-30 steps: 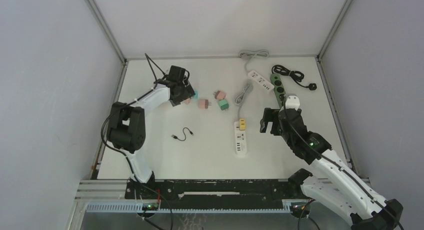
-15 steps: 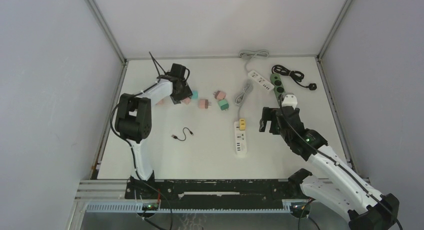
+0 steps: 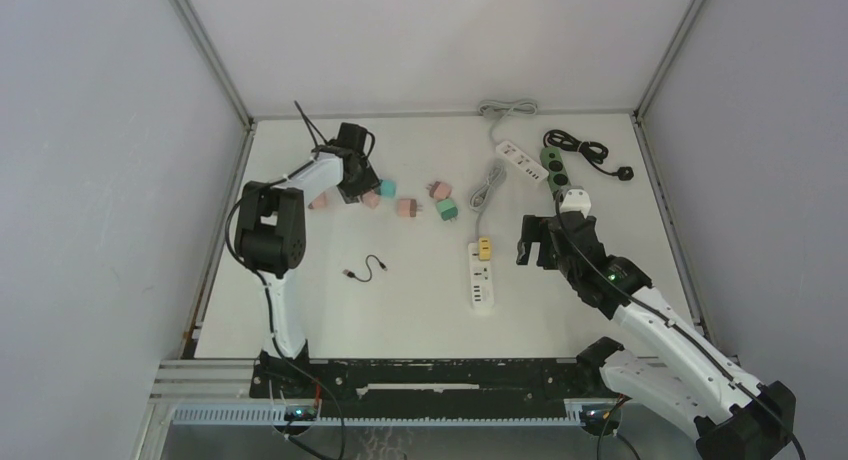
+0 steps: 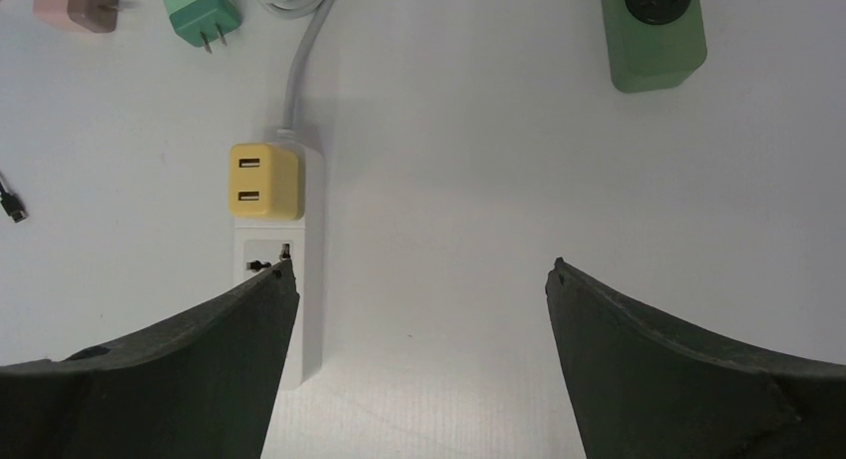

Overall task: Insert the plug
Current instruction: Pick up the plug from the center of the board.

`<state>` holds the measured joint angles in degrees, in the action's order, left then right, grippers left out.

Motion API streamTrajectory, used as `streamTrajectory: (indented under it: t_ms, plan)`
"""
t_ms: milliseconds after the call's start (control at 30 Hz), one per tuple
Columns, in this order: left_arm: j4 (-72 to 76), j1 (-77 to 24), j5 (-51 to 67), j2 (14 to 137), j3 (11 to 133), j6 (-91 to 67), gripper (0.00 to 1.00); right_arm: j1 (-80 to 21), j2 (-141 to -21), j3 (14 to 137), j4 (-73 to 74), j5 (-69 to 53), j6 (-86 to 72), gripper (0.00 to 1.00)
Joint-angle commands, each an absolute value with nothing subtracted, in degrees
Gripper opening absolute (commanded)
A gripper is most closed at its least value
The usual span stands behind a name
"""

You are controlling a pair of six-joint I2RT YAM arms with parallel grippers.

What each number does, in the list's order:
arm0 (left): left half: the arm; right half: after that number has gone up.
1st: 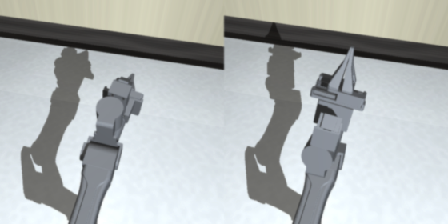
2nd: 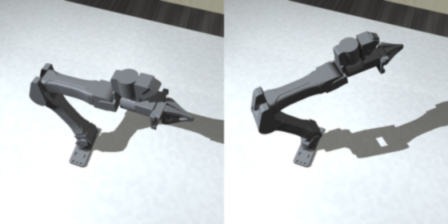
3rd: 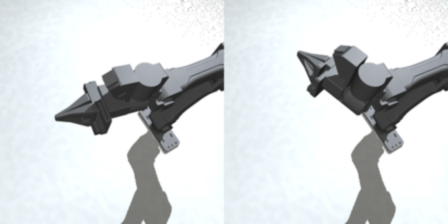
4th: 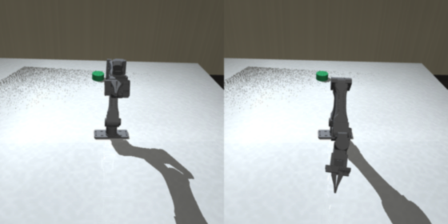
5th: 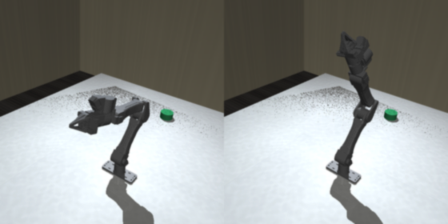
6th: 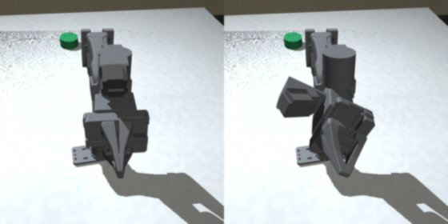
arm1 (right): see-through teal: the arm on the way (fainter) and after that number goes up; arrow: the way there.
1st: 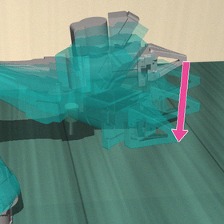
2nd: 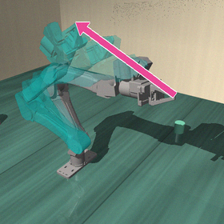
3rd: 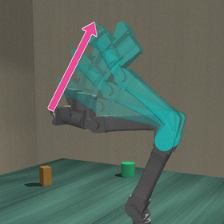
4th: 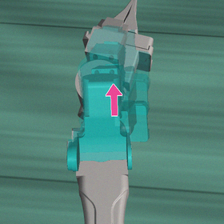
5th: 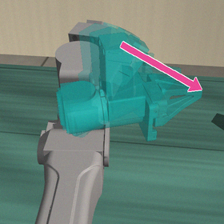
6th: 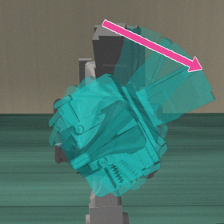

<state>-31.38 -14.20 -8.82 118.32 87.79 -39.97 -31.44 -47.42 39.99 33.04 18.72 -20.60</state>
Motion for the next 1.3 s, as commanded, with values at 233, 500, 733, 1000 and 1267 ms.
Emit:
streamTrajectory:
  t_ms: [233,500,733,1000,1267]
  plan:
    - [-32.2,-13.4,-7.1,119.8,91.6,-37.2,0.48,-31.0,-47.6,40.0,31.3,18.5,-19.6,1.0]
    - [-31.0,-13.4,-7.2,117.4,89.2,-37.2,0.35,-31.3,-47.7,39.9,31.3,17.4,-19.4,1.0]
    - [-25.6,-13.3,-2.7,109.9,80.8,-40.8,0.24,-31.6,-45.5,39.6,30.5,16.1,-18.8,1.0]
    - [-18.1,-13.4,4.6,97.9,69.4,-45.9,0.21,-33.1,-42.8,39.6,28.2,14.1,-19.4,1.0]
    - [-12.8,-14.0,12.4,85.8,60.2,-51.4,0.18,-37.9,-41.8,39.7,22.2,13.4,-20.4,1.0]
